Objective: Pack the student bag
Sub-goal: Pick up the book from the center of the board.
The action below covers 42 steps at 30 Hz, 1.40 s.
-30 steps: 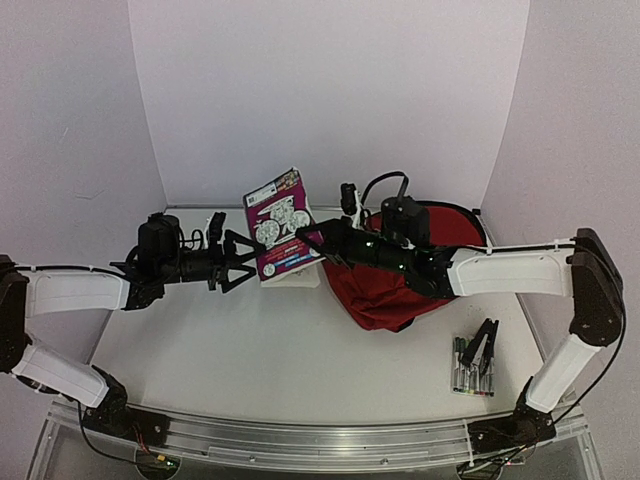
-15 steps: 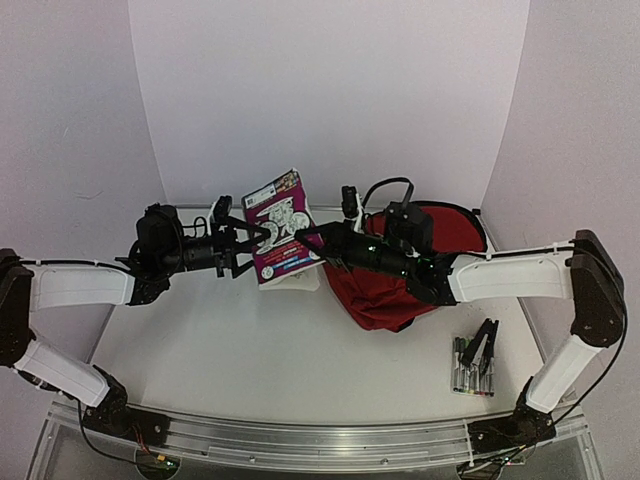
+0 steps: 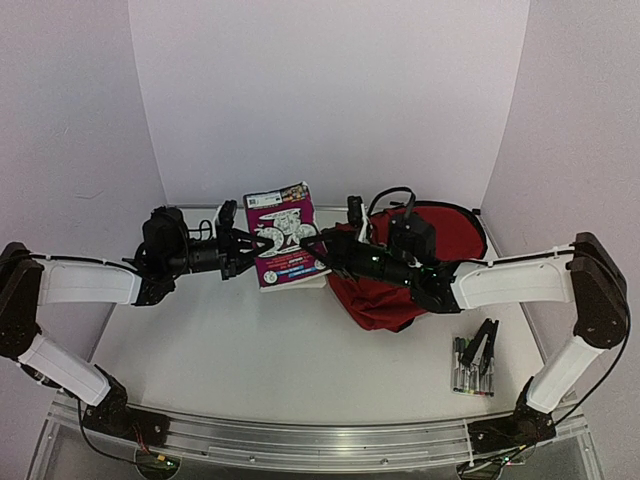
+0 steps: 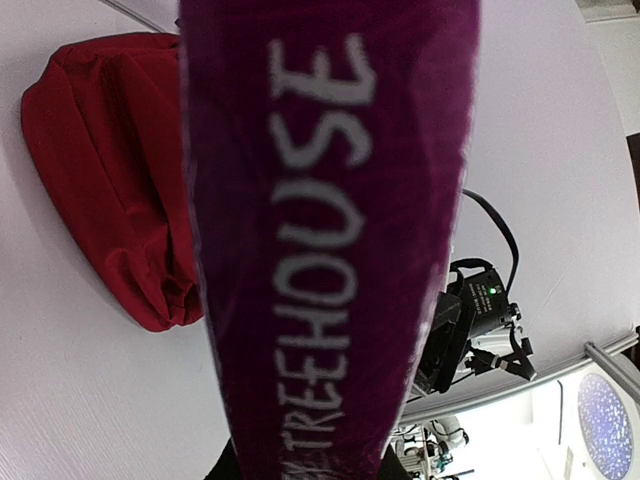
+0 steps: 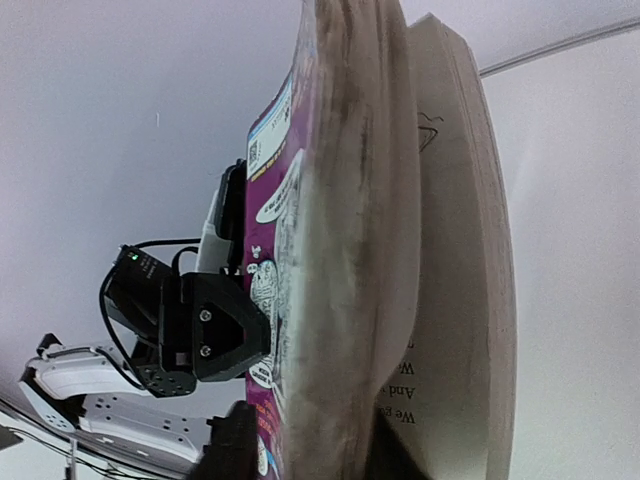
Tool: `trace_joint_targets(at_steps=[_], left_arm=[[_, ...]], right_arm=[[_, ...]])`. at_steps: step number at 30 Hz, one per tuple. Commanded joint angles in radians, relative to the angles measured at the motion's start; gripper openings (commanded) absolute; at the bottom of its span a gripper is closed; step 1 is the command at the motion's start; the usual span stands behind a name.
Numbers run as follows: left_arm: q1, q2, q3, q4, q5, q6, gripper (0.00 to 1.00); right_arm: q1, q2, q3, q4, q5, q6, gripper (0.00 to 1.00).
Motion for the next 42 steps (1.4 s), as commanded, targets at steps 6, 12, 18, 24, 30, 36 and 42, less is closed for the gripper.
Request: trace_joint_targets(at_steps=[6,12,18,24,30,36,42], left_arm=[[-0.007,-0.092,0.09,-0.441,0.042,0.329,0.0],[-0.069,-0.138,0.196,-0.781,0.163,0.577,0.0],[-0.132,-0.125,0.258,-0.855,0.335,0.631,0.0],[-0.254,-0.04,0.368,-0.993,0.371,0.699,0.0],[-0.298,-0.029,0.406,-0.981,0.394,0.705,0.0],[-0.299,-0.017,0.433,-1.008,0.404,0.733,0.0],[-0.299,-0.001,0.458,-1.046,0.371,0.769,0.0]], right_arm=[[-0.035,-0.153,0.139,-0.507,0.167,-0.365,0.98],[-0.077,-0.163,0.244,-0.811,-0.06,-0.628,0.98],[-0.077,-0.15,0.316,-0.947,-0.268,-0.751,0.98],[-0.077,-0.118,0.389,-1.021,-0.382,-0.806,0.98],[-0.077,-0.058,0.417,-1.102,-0.446,-0.838,0.98],[-0.077,-0.047,0.412,-1.101,-0.632,-0.837,0.73],[-0.077,-0.068,0.398,-1.098,-0.75,-0.844,0.4]])
